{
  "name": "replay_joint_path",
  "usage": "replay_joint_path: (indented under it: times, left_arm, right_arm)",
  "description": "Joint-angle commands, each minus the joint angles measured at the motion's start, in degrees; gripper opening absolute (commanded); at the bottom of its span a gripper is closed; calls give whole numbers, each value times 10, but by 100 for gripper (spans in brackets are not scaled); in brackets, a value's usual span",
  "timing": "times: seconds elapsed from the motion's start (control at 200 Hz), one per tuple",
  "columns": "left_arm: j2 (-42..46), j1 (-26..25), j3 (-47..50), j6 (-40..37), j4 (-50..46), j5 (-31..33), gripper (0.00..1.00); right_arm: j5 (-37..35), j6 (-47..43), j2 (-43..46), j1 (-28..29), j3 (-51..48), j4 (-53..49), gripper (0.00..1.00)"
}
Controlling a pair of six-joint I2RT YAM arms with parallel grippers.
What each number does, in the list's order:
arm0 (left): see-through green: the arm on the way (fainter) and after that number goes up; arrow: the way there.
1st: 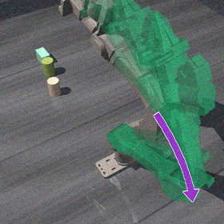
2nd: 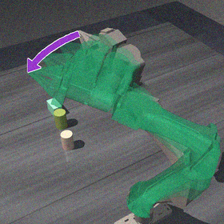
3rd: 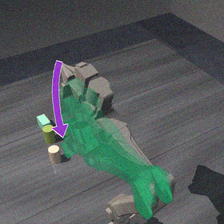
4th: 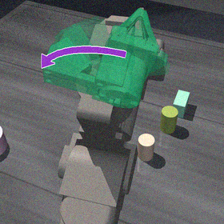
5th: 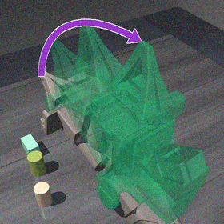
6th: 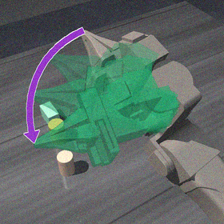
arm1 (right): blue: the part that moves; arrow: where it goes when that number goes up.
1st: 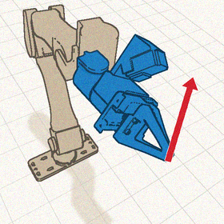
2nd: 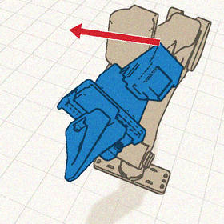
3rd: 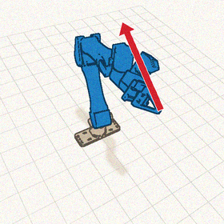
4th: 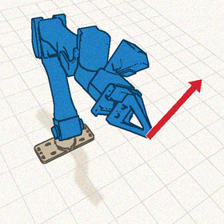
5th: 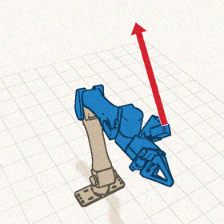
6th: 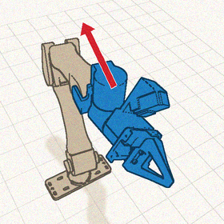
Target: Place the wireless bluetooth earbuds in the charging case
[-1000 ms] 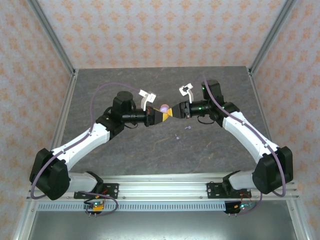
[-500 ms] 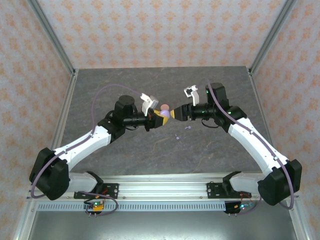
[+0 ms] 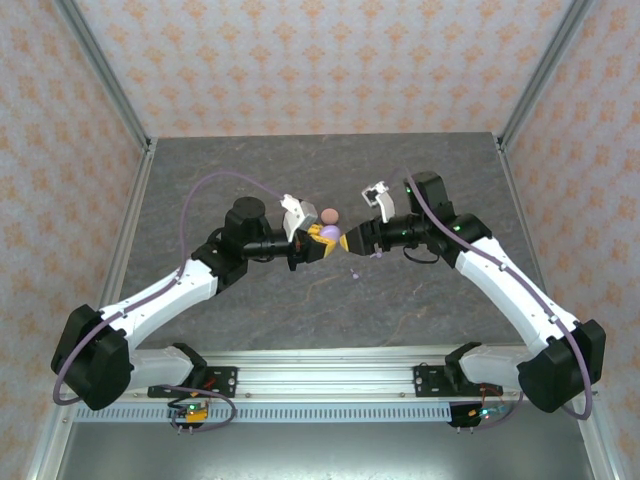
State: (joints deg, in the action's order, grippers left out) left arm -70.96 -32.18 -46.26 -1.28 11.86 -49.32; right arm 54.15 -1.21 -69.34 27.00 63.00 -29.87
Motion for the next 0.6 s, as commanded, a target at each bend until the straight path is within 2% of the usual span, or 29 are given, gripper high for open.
replay_joint_path:
  times: [0.0,0.596]
  left_arm:
    - [14,-9,3,-24,23,-21,13]
    - [18,-26,-7,-40,2,-34,13]
  right_arm:
    - [13,-16,12,6,23,-6,61]
    - [-60,14,-4,7,34,16,61]
